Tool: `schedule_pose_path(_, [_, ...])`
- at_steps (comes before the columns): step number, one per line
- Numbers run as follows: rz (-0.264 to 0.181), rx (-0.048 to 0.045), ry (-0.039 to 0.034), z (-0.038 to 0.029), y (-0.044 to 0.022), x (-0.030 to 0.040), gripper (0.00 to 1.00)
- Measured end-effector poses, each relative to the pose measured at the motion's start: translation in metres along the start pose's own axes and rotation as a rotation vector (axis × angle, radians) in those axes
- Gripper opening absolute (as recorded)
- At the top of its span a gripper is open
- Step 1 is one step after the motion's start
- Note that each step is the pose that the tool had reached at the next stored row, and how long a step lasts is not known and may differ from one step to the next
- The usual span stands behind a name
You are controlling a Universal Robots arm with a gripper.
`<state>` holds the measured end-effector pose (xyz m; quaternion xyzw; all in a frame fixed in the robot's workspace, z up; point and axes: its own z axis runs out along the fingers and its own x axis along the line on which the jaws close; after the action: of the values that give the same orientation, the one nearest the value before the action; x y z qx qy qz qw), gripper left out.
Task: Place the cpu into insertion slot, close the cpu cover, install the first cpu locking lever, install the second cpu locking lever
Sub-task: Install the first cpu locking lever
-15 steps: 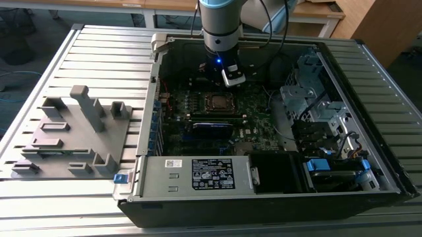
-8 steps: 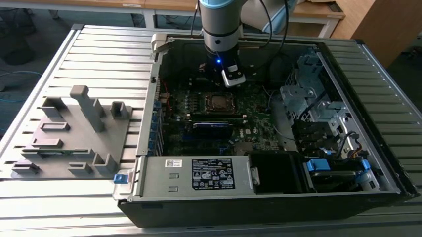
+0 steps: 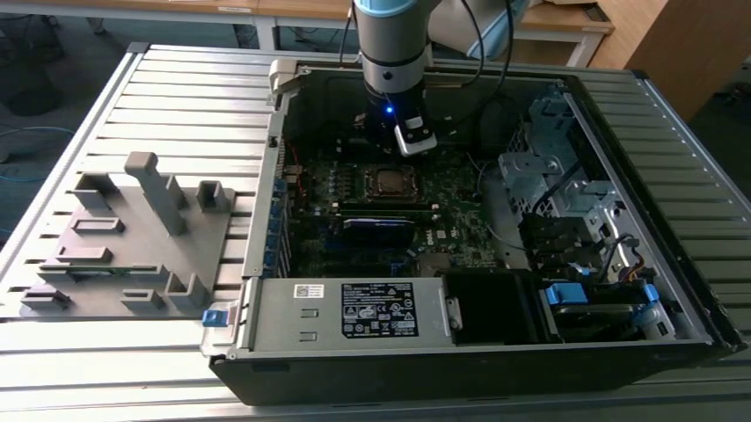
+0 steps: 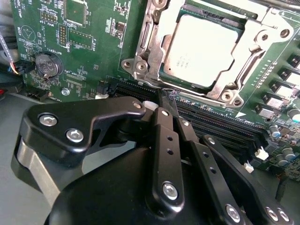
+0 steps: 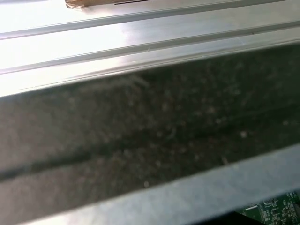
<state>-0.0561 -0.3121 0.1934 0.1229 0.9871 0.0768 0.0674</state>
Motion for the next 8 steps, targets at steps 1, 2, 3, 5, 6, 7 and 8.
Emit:
schedule_pose_path(1, [0.0, 0.0, 0.0, 0.0001, 0.0, 0.0, 0.1])
schedule_pose_path(2, [0.0, -0.0003, 0.0002, 0.0001, 0.0, 0.0, 0.1])
schedule_pose_path(3, [0.0, -0.0014, 0.0004, 0.0002, 0.0, 0.0, 0.1])
schedule_pose_path(5, [0.001, -0.0046, 0.001, 0.0003, 0.0, 0.0, 0.1])
schedule_pose_path(6, [0.001, -0.0061, 0.0014, 0.0003, 0.0, 0.0, 0.1])
schedule_pose_path(7, [0.001, -0.0074, 0.0017, 0.0003, 0.0, 0.0, 0.1])
schedule_pose_path(8, [0.001, -0.008, 0.0018, 0.0003, 0.0, 0.0, 0.1])
